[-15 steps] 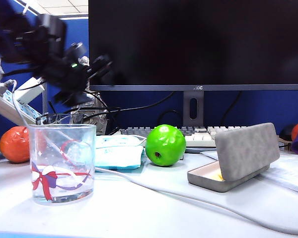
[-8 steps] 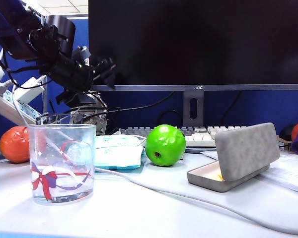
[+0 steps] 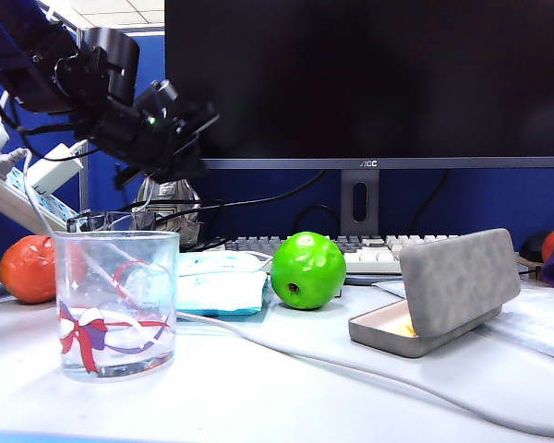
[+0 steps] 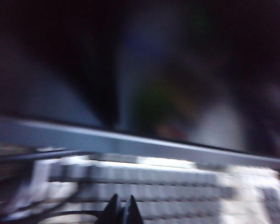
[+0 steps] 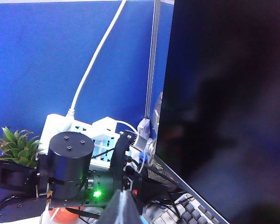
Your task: Pick up the glasses, fold the temples of the glasses, place the glasses into the glasses case, and finally close the glasses case.
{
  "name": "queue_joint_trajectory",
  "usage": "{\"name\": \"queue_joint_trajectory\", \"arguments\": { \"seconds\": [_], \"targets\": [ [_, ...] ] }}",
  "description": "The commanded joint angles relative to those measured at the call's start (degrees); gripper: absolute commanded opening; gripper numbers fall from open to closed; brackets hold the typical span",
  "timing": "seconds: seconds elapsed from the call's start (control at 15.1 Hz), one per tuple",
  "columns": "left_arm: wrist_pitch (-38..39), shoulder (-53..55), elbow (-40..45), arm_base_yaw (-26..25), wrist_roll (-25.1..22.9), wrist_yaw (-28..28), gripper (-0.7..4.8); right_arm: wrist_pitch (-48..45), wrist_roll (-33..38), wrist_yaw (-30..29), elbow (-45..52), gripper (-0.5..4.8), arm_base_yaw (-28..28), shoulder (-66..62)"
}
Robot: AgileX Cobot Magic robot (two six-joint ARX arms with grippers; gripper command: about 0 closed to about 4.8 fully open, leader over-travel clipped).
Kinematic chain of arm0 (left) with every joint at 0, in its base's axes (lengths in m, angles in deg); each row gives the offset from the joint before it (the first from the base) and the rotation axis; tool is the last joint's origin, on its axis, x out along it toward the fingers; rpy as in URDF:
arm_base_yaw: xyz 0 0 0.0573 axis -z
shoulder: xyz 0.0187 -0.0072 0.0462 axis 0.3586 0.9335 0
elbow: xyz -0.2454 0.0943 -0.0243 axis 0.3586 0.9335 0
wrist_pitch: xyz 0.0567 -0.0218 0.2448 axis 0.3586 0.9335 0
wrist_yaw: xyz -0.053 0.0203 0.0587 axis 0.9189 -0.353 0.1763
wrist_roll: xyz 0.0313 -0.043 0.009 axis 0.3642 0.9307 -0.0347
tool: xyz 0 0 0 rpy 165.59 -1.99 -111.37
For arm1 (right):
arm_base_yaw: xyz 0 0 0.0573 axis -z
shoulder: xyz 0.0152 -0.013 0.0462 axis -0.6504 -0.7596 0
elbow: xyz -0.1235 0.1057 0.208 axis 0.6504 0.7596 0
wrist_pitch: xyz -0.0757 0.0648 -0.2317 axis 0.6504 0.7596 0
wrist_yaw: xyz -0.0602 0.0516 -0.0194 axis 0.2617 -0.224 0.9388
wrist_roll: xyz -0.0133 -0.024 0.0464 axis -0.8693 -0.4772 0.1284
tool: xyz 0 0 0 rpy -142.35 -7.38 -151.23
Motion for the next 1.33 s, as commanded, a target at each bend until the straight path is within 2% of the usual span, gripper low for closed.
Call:
{"name": "queue_joint_trajectory", "arguments": {
  "seconds": [0.07, 0.27, 0.46, 0.6, 0.86, 0.99, 1.13, 1.33],
  "targets": [
    [-1.4, -1.9, -0.2, 0.4, -0.2, 5.9, -0.06, 0.0, -0.2, 2.4, -0.2, -0.01, 0.1, 1.4],
    [-0.2, -4.3, -0.2, 0.4, 0.0, 13.0, -0.06, 3.1, 0.5, 3.5, -0.2, -0.01, 1.8, 3.9],
    [-0.2, -7.3, -0.2, 0.4, 0.0, 21.3, -0.06, 5.8, 6.5, 3.7, -0.2, -0.01, 4.7, 8.3],
    [-0.2, -8.5, -0.2, 0.4, 0.1, 27.1, -0.06, 9.3, 6.8, 4.6, -0.2, -0.01, 6.3, 10.4],
    [-0.2, -8.8, -0.2, 0.4, 1.6, 43.4, -0.06, 14.7, 7.8, 4.7, -0.2, -0.01, 6.4, 12.1],
    [-0.3, -8.9, -0.2, 0.4, 2.7, 48.8, -0.06, 16.5, 9.1, 4.9, -0.2, -0.01, 6.4, 12.1],
    [-0.1, -8.9, -0.2, 0.4, 6.6, 49.5, -0.06, 17.0, 9.1, 4.9, -0.2, -0.01, 6.4, 12.1],
    [4.1, -8.8, -0.2, 0.4, 8.0, 45.9, -0.06, 17.1, 9.1, 4.8, -0.2, -0.01, 6.4, 12.1]
  ]
}}
